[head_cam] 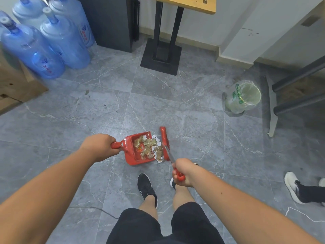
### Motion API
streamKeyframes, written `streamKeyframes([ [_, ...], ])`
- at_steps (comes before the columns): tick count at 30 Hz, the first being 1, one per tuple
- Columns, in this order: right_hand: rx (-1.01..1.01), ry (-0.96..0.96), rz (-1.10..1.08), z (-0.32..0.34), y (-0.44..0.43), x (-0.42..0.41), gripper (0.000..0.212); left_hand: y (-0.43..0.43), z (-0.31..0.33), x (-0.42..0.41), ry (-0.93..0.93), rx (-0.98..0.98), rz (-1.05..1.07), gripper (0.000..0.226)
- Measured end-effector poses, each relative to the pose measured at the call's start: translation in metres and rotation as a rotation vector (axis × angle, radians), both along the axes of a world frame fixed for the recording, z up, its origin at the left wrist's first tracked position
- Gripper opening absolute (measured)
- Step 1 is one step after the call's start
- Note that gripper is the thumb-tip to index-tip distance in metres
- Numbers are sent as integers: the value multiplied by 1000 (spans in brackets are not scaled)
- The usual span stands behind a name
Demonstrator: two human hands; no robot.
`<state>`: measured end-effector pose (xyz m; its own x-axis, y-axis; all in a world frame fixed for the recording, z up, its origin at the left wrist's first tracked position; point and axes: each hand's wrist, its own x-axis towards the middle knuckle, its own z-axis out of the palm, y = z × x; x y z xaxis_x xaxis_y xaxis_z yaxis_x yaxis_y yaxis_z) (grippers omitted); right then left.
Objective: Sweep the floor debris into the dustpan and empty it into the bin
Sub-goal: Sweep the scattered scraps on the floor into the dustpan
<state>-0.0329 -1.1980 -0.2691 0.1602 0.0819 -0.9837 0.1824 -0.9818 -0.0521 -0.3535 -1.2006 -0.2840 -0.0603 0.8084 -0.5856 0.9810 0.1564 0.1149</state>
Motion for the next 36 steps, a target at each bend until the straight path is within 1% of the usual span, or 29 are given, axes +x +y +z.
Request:
streamKeyframes([
  [4,21,57,8,3,-8,-21,21,-5,0,-1,3,-1,-5,44],
  [10,-19,157,75,4,-19,-31,12,-12,0,0,5,-13,8,42],
  [13,-40,163,75,8,-20,-29,12,-15,2,-3,-5,-18,35,40],
  [17,-3,134,110,22,-21,-25,12,-19,4,-6,-6,-13,64,39],
  [22,104,61,228,42,-14,-10,9,-24,6,-12,-29,-19,101,41],
  [26,143,-23,305,44,-7,14,9,-27,9,-16,-66,-42,83,39],
  [30,131,-74,311,44,-6,40,9,-30,10,-19,-78,-51,56,39],
  [36,99,-161,252,34,-23,78,10,-24,16,-21,-28,-66,-35,44],
])
